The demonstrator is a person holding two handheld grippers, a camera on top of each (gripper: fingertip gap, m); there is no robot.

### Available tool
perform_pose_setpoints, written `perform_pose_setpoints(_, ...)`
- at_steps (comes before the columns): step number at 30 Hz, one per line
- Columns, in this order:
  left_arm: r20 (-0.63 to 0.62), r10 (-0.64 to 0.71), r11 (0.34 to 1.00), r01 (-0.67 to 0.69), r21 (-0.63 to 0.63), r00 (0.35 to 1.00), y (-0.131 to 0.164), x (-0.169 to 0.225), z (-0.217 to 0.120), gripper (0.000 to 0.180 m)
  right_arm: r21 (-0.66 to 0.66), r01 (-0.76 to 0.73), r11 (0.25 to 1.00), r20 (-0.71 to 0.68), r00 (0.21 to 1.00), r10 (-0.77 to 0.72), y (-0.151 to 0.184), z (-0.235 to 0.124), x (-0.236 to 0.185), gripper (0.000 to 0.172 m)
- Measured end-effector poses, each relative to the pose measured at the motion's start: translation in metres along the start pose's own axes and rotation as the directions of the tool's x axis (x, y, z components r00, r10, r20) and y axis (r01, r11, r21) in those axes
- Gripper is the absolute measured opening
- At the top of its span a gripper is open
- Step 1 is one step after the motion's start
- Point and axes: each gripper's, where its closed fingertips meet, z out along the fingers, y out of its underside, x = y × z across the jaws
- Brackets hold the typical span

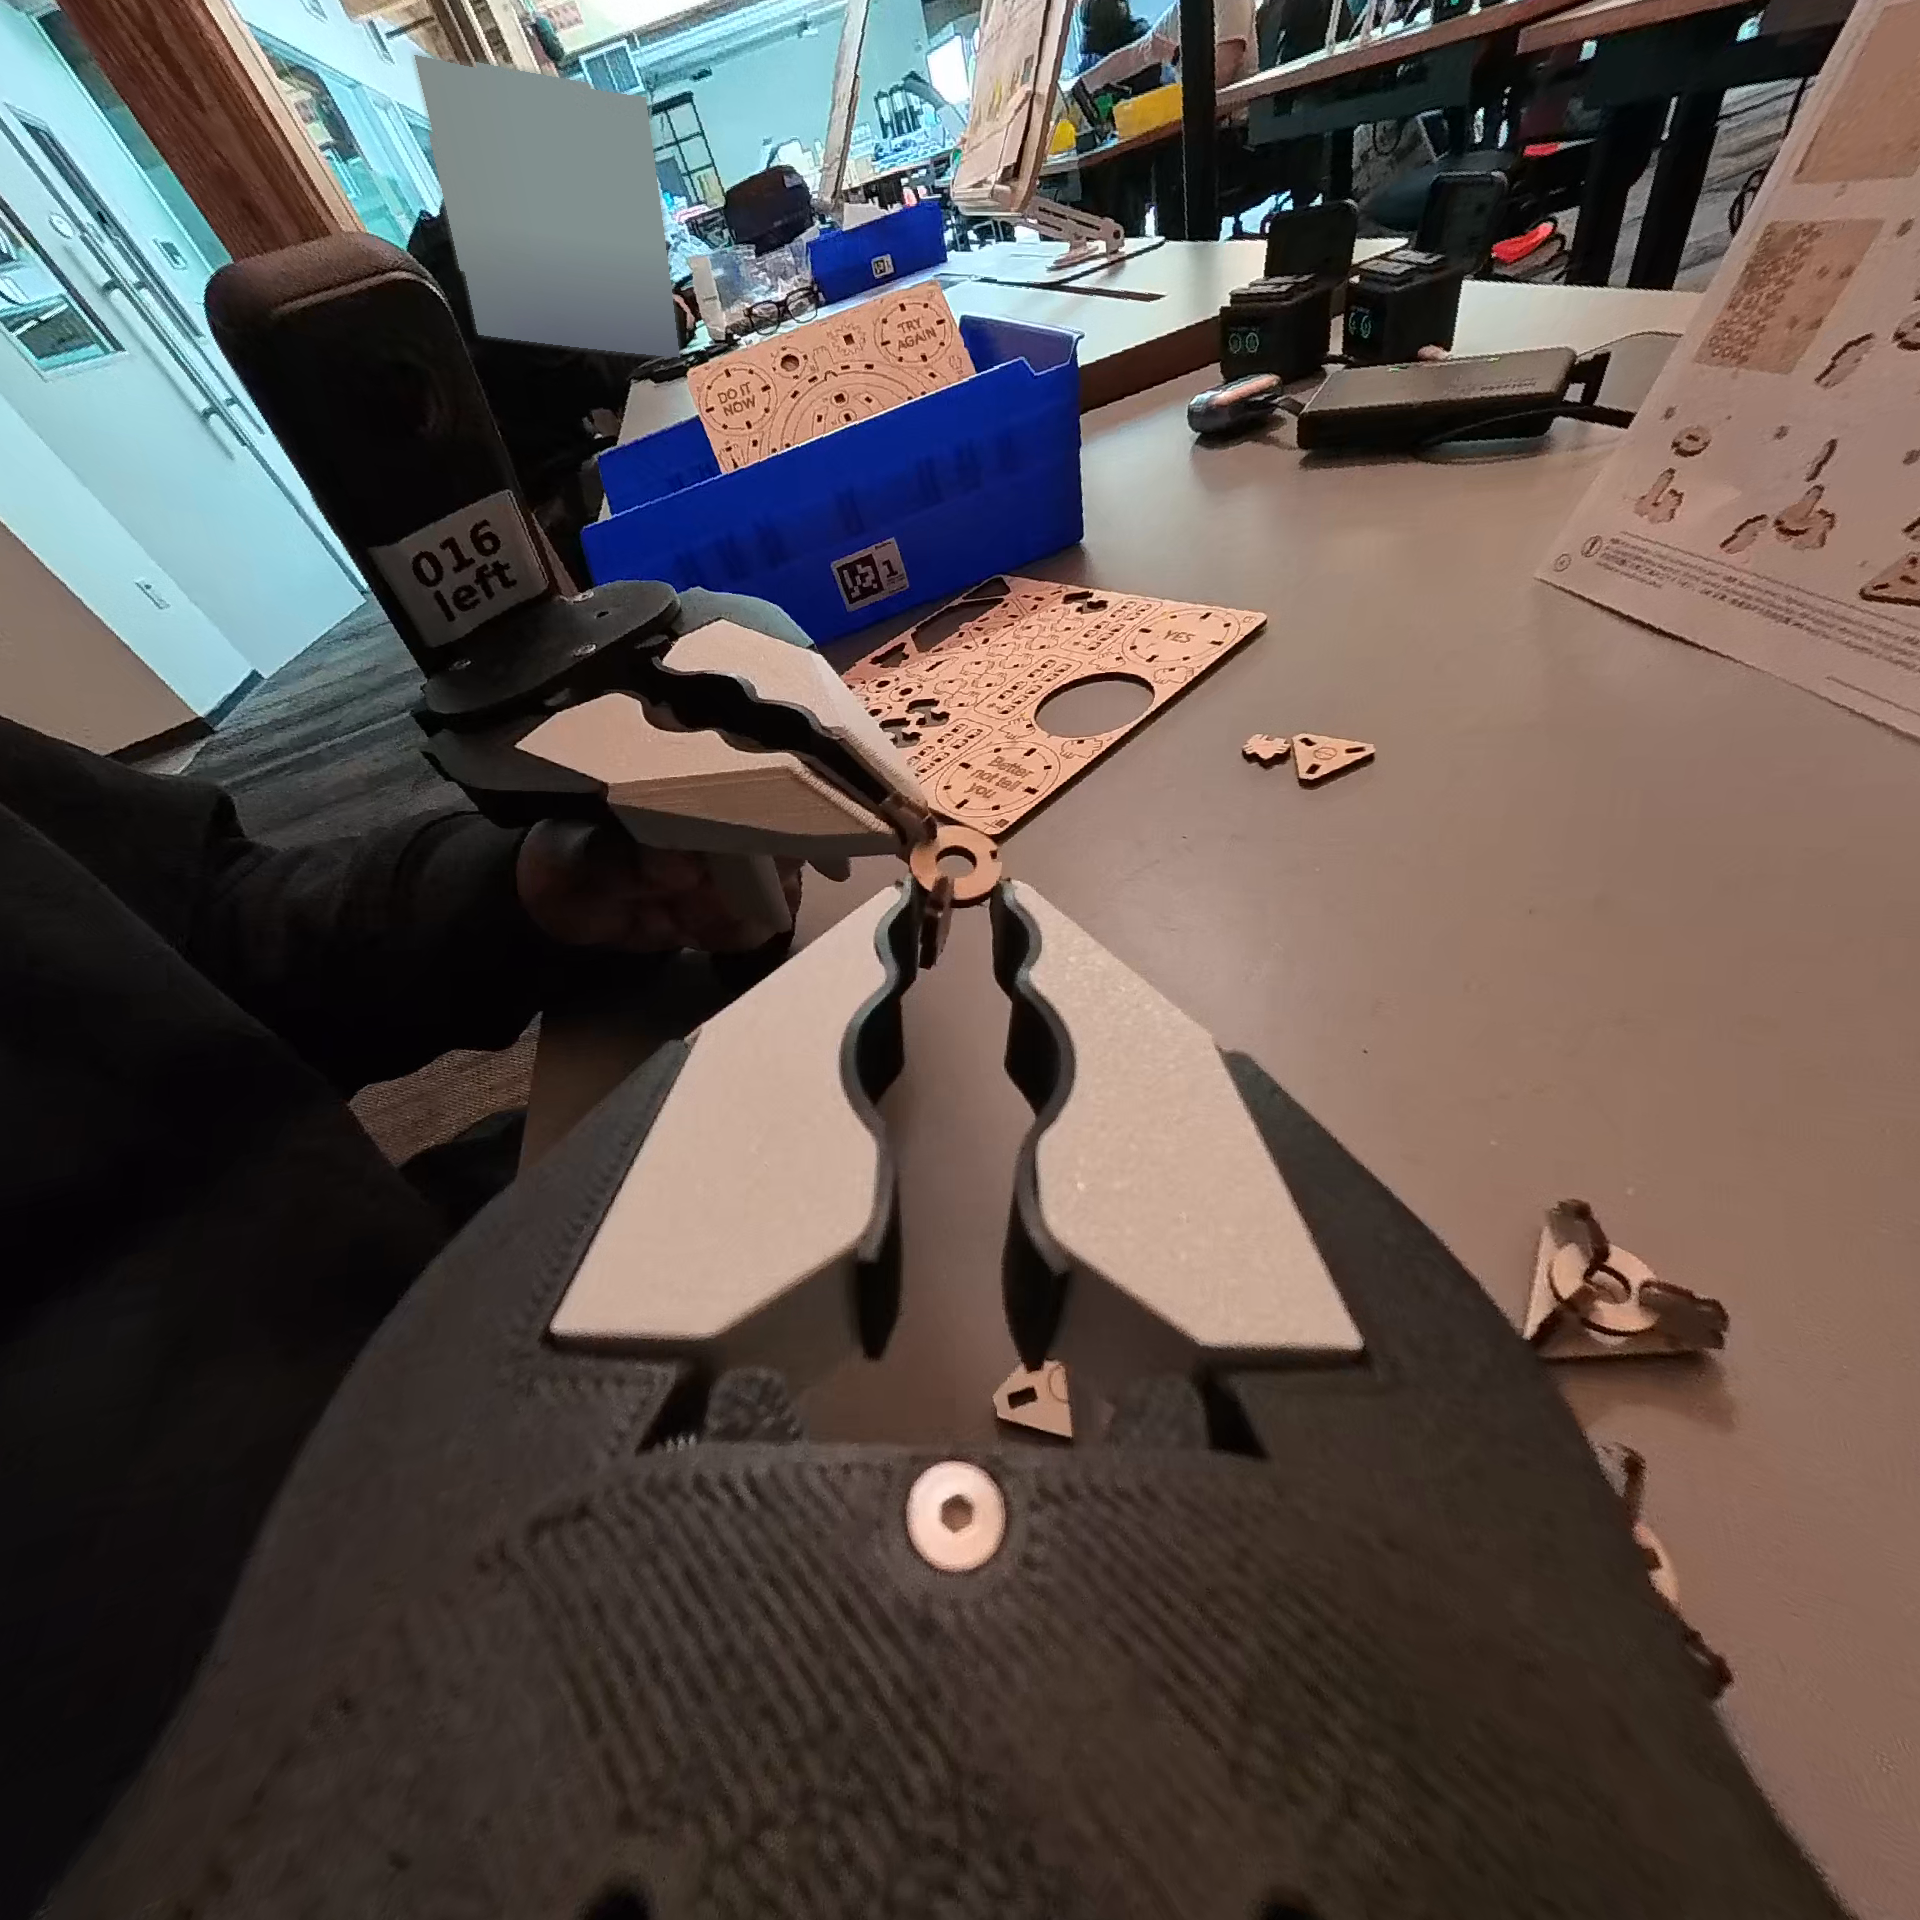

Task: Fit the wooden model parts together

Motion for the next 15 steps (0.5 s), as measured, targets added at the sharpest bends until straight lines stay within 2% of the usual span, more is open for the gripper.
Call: perform_pose_setpoints(15,-0.011,0.053,0.999,-0.053,0.008,0.999,-0.0006,0.0067,0.0006,0.003,-0.006,-0.064,0.998,0.072,0.995,0.064,0.0012,-0.005,-0.0046,0.011)
